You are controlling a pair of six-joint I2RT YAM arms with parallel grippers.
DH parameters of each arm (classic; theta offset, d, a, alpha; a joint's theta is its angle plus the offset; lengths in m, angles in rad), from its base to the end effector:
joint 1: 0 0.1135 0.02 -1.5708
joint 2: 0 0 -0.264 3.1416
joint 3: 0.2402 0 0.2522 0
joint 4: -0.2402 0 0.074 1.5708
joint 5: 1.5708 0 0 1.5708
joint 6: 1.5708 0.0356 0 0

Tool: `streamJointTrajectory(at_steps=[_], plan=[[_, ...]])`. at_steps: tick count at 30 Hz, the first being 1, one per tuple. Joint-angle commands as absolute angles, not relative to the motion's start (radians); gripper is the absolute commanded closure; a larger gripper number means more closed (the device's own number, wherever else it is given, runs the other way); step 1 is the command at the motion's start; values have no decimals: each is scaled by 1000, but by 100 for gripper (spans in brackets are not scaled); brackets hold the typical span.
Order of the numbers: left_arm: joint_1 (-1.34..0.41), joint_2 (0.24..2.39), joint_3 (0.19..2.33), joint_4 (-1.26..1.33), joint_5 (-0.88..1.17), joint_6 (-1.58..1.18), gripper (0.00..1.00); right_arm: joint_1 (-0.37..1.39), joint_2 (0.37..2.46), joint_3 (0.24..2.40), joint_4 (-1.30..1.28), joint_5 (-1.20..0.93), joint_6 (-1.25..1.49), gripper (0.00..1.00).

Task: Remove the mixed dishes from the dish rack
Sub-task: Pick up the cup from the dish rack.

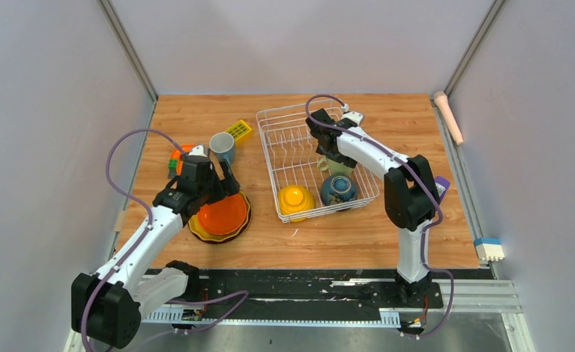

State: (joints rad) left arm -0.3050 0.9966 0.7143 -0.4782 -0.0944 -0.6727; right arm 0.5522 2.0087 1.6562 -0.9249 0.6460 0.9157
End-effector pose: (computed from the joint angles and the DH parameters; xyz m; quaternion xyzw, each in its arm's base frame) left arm 0.1993 -0.0592 0.2491 -0.1861 0.8992 -0.1466 0.3680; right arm 0.3622 0.1980 0.2263 0.2152 0.9143 -0.1403 0.3133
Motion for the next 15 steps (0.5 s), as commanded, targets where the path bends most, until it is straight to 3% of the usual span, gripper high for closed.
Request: streamJointTrajectory(at_steps=[1,8,15], plan=[[-302,1005,717,-445,-81,-680,0,557,1941,1691,-989,660,908,79],[-301,1005,719,-446,-68,-679,0,560,1843,1690,-965,655,885,90],[-301,997,722,-447,-46,-676,0,558,1707,1557,-801,611,858,100]])
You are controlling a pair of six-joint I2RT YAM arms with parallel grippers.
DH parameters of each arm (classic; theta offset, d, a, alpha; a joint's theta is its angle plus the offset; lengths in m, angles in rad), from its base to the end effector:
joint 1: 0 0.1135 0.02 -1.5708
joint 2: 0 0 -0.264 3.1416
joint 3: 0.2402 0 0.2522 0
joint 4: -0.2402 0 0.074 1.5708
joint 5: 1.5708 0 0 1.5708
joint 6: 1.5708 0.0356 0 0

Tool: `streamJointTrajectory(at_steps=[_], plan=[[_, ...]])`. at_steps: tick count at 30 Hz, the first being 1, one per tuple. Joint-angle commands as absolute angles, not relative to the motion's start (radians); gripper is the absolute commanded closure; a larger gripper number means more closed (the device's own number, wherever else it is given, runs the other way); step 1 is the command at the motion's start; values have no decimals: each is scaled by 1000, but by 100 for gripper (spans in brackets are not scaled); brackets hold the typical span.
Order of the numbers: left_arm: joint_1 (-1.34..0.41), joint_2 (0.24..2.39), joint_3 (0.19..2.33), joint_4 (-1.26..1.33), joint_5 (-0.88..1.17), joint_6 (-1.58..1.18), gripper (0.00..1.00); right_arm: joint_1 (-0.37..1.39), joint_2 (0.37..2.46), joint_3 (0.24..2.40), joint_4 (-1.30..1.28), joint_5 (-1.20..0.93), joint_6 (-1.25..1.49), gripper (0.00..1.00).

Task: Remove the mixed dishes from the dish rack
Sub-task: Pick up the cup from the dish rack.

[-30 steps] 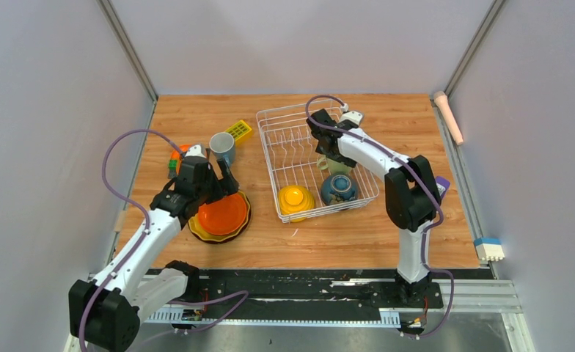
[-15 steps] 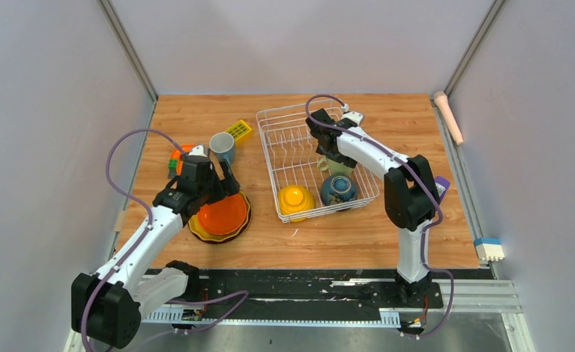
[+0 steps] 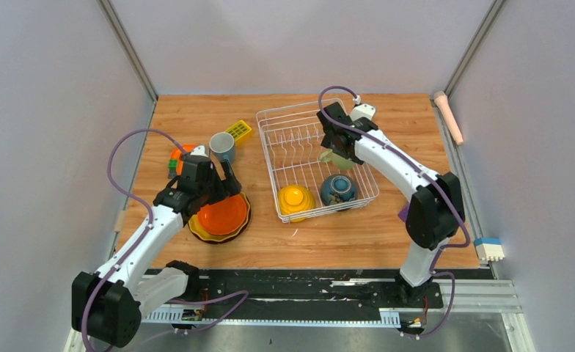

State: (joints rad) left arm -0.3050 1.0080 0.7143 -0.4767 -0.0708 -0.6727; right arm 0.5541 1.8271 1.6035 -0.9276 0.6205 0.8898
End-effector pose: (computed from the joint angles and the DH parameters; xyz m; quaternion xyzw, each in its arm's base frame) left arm 0.2007 -0.0605 0.2470 -0.1818 0.9024 -0.1541 0.3591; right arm 0.3349 0.1829 0.2790 0.2183 0.9077 -0.0931 0.3462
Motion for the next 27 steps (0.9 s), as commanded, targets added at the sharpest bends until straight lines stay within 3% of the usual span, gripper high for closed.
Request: streamJointTrajectory(at_steps=[1,9,13,20,24,27], plan=[[-302,997,722,-448,-41,-673,0,558,1689,1533,-767,590,846,100],[-302,965,714,-384,147,-638,0,555,1489,1318,-483,384,817,100],[-302,941,691,-291,377,-635,0,549,1331,1113,-227,202,828,100],[-306,874,583,137,701,-795,0,541,1165,913,49,-121,931,100],[-374,908,580,253,685,-921,0,545,1126,815,243,-169,972,100],[-468,940,620,247,617,-964,0,582,1100,751,362,-78,950,100]])
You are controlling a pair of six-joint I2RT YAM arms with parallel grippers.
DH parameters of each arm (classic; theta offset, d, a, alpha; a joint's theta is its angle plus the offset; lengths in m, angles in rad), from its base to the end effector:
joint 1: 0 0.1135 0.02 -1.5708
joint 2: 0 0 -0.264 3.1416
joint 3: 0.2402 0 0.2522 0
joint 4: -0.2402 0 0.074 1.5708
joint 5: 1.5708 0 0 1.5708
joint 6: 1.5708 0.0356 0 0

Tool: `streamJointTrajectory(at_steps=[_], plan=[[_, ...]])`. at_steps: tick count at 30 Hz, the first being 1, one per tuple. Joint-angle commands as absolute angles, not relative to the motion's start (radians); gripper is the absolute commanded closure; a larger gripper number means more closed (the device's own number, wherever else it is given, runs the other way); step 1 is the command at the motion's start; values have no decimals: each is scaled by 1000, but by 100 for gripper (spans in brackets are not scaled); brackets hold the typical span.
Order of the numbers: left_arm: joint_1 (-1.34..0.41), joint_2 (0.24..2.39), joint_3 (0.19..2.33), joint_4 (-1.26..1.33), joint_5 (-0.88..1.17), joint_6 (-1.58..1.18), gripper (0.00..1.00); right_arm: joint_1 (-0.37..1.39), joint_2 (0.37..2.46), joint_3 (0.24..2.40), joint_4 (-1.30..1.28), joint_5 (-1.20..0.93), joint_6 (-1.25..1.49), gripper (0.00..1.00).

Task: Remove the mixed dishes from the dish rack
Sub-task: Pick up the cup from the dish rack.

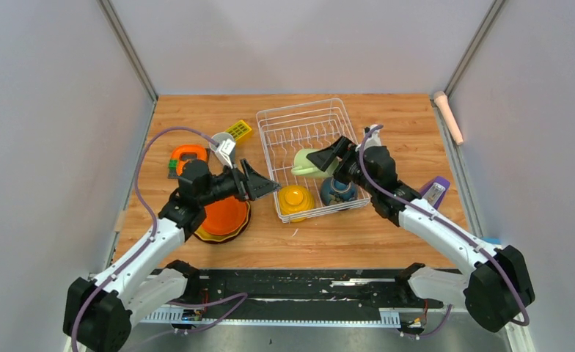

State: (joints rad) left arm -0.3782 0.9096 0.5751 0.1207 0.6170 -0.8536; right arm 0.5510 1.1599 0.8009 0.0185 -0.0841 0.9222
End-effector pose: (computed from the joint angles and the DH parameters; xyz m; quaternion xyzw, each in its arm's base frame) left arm 0.1872 -0.0966 0.2763 0.0106 0.7658 -0.5384 0.3516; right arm 0.2269 0.1429 0.2891 0.1267 0.8064 0.4128 0.4040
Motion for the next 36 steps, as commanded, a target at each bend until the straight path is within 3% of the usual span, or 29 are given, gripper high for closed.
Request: streamJointTrajectory(at_steps=[1,7,12,19,26,32,36], plan=[[-481,953,627,246,587,-971,0,599,1093,741,380,-52,932,100],[-552,969,634,294,469,-1038,0,678,1044,669,507,85,843,100],[-571,1034,638,351,503,-1068,1,753,1019,588,686,188,751,100],[-583,1098,595,549,560,-1165,4,804,1046,549,831,176,678,100],[-583,1084,580,567,551,-1176,8,850,1074,516,937,161,613,100],[-583,1090,586,591,581,-1183,24,867,1094,503,1007,110,575,100],[-584,1122,587,685,649,-1219,50,868,1104,510,1014,86,572,100]])
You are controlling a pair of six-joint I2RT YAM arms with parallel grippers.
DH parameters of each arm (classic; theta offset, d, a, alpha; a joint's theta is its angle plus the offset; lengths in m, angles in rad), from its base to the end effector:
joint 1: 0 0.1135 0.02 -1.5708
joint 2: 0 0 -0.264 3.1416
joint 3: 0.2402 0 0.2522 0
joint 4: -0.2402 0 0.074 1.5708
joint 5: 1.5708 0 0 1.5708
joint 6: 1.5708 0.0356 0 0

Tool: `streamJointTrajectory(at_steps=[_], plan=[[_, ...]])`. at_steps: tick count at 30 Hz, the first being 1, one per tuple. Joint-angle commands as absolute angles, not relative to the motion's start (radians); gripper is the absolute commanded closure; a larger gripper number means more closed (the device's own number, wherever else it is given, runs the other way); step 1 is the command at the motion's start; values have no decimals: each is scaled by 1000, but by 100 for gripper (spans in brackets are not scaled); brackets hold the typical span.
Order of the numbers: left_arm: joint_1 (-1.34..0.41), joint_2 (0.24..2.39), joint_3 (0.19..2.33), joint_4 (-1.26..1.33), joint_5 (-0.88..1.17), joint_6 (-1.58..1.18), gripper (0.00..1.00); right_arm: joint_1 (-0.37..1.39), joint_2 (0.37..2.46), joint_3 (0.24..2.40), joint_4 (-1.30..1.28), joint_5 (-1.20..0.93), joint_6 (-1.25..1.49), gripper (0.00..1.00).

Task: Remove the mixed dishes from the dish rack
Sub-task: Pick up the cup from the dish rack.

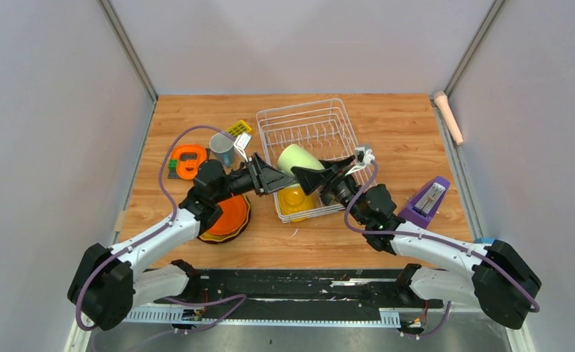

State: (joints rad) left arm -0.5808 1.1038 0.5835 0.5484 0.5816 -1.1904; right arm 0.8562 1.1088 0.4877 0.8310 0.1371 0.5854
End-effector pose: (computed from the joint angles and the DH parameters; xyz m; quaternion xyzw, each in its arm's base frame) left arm 0.1960 -0.1520 0.2824 -0.0043 0.6987 -0.6583 0.2799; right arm 0.1631 0.1806 0.2788 -0.0320 0.6291 0.4794 0.6110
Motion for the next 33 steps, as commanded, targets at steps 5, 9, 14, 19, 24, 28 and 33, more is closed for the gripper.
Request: streamJointTrajectory(at_steps=[5,9,14,19,24,28,33], plan=[[-584,1156,580,802,700,-1264,80,867,1098,503,1014,86,569,100],[-584,1164,567,845,703,-1272,100,867,1087,512,974,73,561,84],[-583,1147,554,898,704,-1268,100,867,1053,540,824,86,560,31],[-584,1077,584,720,660,-1140,100,867,993,585,590,103,573,8],[-584,927,645,330,485,-904,100,867,925,583,438,180,606,0],[-584,817,666,114,307,-789,100,867,868,542,435,263,622,0],[-583,724,676,-59,124,-699,100,867,838,547,368,311,635,0]])
